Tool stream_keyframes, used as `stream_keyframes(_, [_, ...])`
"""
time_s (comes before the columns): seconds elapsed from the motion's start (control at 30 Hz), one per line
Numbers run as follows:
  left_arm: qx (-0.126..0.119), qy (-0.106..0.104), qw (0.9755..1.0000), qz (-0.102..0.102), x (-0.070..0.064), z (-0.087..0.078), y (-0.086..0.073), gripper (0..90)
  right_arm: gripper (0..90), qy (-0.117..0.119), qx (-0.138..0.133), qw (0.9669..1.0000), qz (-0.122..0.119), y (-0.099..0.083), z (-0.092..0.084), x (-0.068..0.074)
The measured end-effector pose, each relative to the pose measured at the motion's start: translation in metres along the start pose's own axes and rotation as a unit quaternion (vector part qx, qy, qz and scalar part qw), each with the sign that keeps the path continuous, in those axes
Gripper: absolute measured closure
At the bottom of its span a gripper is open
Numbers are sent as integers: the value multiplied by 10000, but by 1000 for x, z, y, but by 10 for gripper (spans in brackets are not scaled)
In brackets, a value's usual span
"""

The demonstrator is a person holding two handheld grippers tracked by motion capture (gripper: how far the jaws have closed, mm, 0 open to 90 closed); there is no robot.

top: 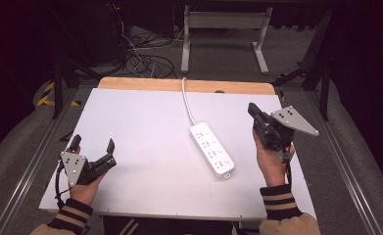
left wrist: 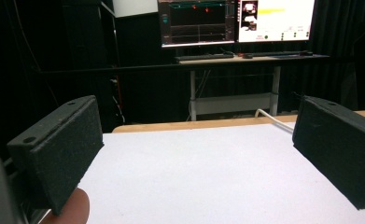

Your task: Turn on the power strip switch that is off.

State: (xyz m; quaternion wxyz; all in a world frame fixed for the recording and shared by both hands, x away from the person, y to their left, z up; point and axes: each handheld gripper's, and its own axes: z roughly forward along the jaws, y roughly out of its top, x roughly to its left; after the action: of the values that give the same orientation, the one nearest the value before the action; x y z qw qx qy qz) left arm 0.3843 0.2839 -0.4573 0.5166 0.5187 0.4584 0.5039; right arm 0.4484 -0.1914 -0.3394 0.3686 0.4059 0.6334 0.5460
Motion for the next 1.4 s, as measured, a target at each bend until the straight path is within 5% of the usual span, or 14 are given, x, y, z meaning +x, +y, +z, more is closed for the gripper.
stream_keyframes(0.17, [-19,118,9999,18,5,-7,0,21,900,41,470,9988,137,-5,-5,-13])
stream_keyframes(0.4, [24,159,9999,-36,7,-9,0,22,900,43,332,9991,260,1,-50,-19])
stream_keyframes(0.53, [15,65,10000,22,2,-6,-1,22,900,-173,892,9959,29,-18,-61,-19])
stream_keyframes(0.6, [39,16,10000,30,1,-3,-1,22,900,-276,1119,9933,130,-32,-62,-29])
stream_keyframes(0.67, [56,-14,10000,-21,-1,0,-1,22,900,-299,1073,9931,354,-35,-61,-40])
stream_keyframes(0.77, [74,-75,9999,36,-5,3,-2,22,900,-291,977,9944,268,-30,-59,-41])
stream_keyframes(1.03, [89,-111,9998,105,-7,3,-3,22,900,190,678,9973,184,-2,-10,-17])
stream_keyframes(1.07, [108,-100,9999,87,-5,2,-3,22,900,306,876,9955,163,-6,12,-9])
stream_keyframes(1.3, [110,-29,9999,113,-1,-5,-3,22,900,571,1371,9885,-273,-13,65,25])
stream_keyframes(1.4, [114,62,9999,100,4,-11,-4,22,900,705,1850,9791,-465,-28,100,43])
